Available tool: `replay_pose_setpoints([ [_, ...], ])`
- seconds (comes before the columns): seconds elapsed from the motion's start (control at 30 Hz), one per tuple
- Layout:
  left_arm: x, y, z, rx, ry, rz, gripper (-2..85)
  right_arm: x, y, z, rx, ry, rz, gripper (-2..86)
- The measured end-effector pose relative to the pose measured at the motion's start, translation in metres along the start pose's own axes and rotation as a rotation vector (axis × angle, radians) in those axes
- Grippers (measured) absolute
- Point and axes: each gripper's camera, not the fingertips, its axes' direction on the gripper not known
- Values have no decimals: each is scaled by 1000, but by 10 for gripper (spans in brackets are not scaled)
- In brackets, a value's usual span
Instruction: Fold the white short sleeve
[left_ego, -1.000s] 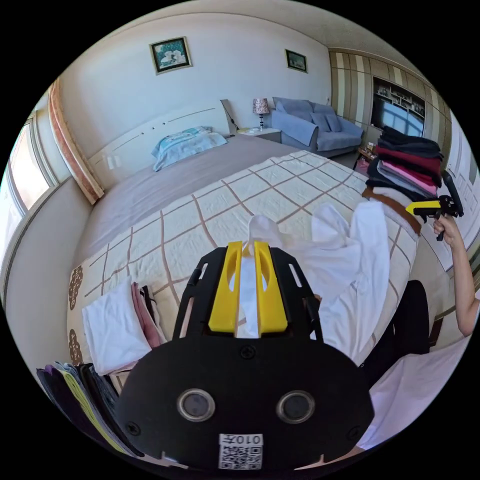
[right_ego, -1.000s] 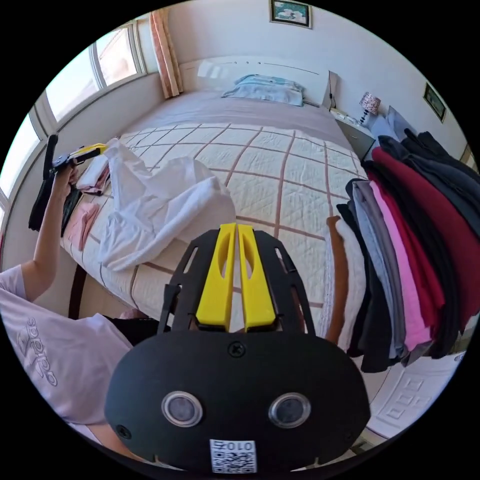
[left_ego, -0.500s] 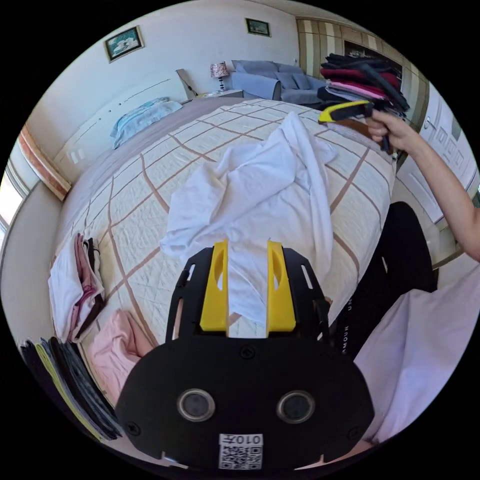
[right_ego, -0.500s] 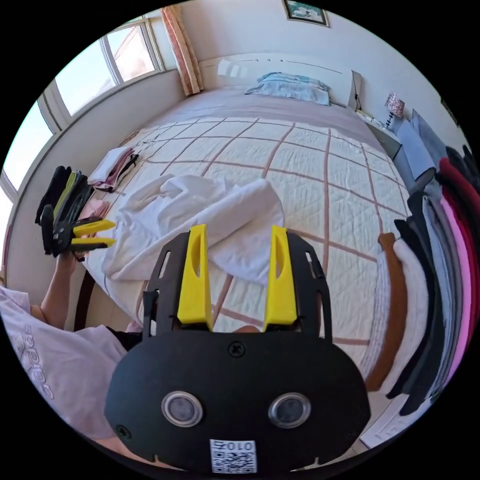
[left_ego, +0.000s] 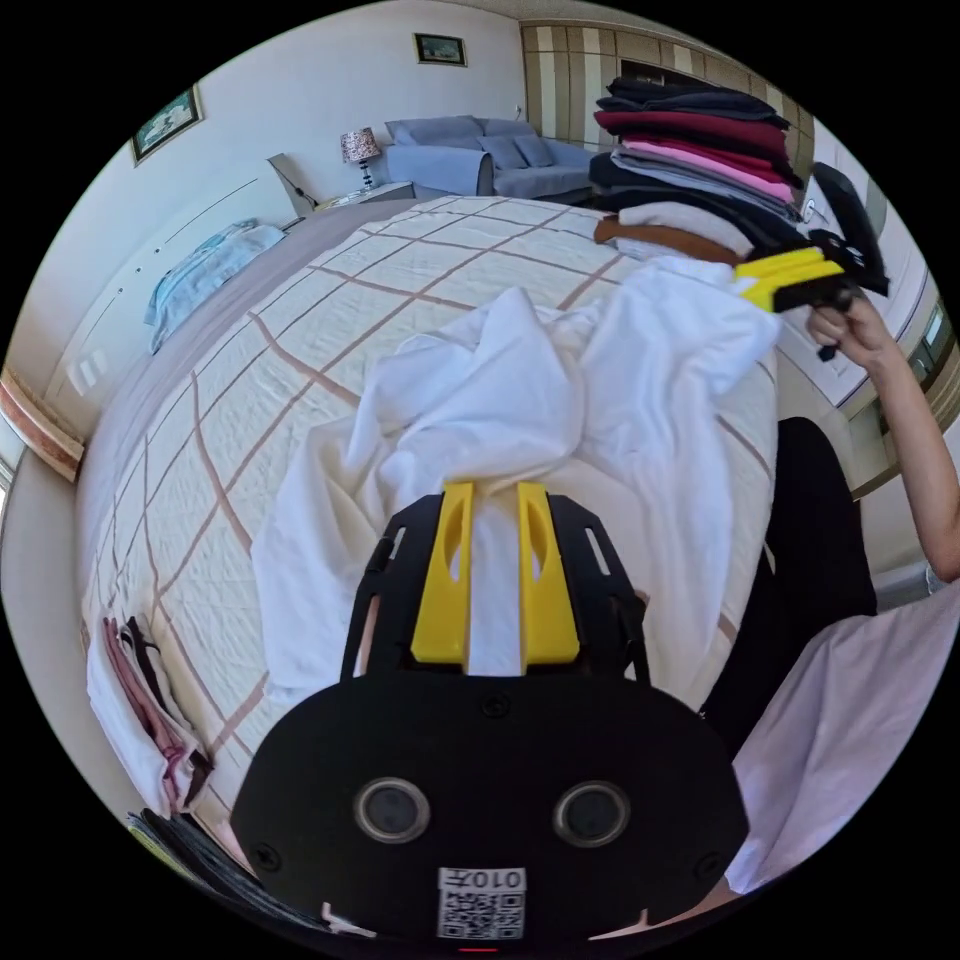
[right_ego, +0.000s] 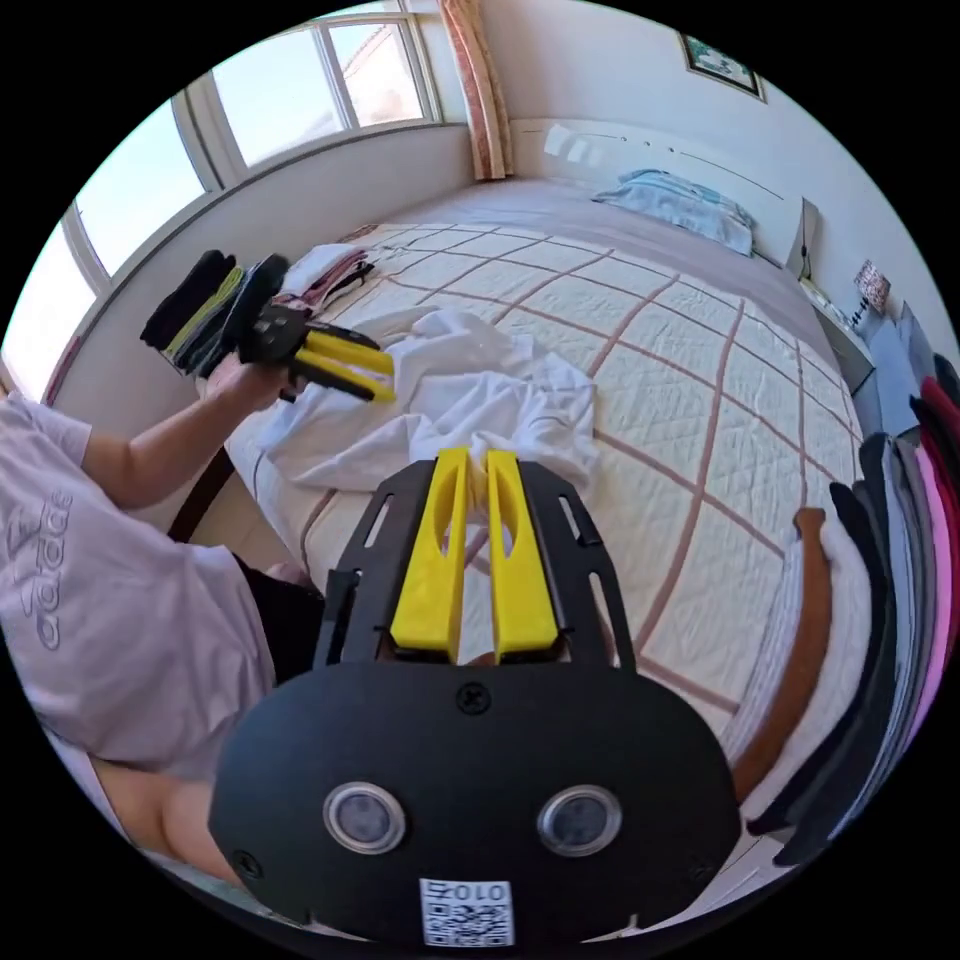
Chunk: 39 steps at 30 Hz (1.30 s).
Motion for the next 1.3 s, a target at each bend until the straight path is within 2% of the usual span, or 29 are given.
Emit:
replay_pose_setpoints([
  [0.13,-49,-4,-49,228,-76,-176,61,-26,100,-20,5,-10,-20,51],
  [0.27,-93,-20,-46,145,94,-251,82,-39,139,13,-81,-52,6,49],
  [0.37,-72,-1,-61,145,-48,-224,93,-35,148,26,-139,-13,83,52],
  [0.43,-71,23,-56,57,-88,-248,97,-28,152,7,10,-21,132,61],
  [0.47,-75,45,-54,15,-46,-269,98,-27,151,2,44,-19,136,64],
  [0.57,-72,113,-66,89,43,-349,99,-31,125,-7,89,38,58,84],
  [0.7,-48,165,-58,23,-4,-360,100,-19,62,29,14,107,-2,108],
  [0.77,-46,172,-49,-25,27,-372,100,-5,31,47,-29,50,25,107],
  [0.87,-42,173,-44,-17,76,-372,85,15,-9,75,-72,-212,46,93],
  [0.93,-32,169,-45,-21,45,-337,64,9,-27,110,-255,-337,2,58],
  [0.97,-26,166,-54,11,23,-279,48,4,-28,113,-274,-319,-3,49],
  [1.03,-26,164,-77,90,5,-237,29,-18,-26,81,-140,-136,-44,42],
  [1.13,-44,171,-126,268,53,-252,13,-46,-14,9,95,15,-125,38],
  [1.2,-42,189,-176,478,2,-197,10,-72,2,-30,226,110,-206,37],
  [1.27,-34,209,-199,587,5,-94,9,-96,22,-51,315,98,-293,35],
  [1.3,-34,219,-196,543,37,-67,9,-107,35,-50,309,69,-320,35],
])
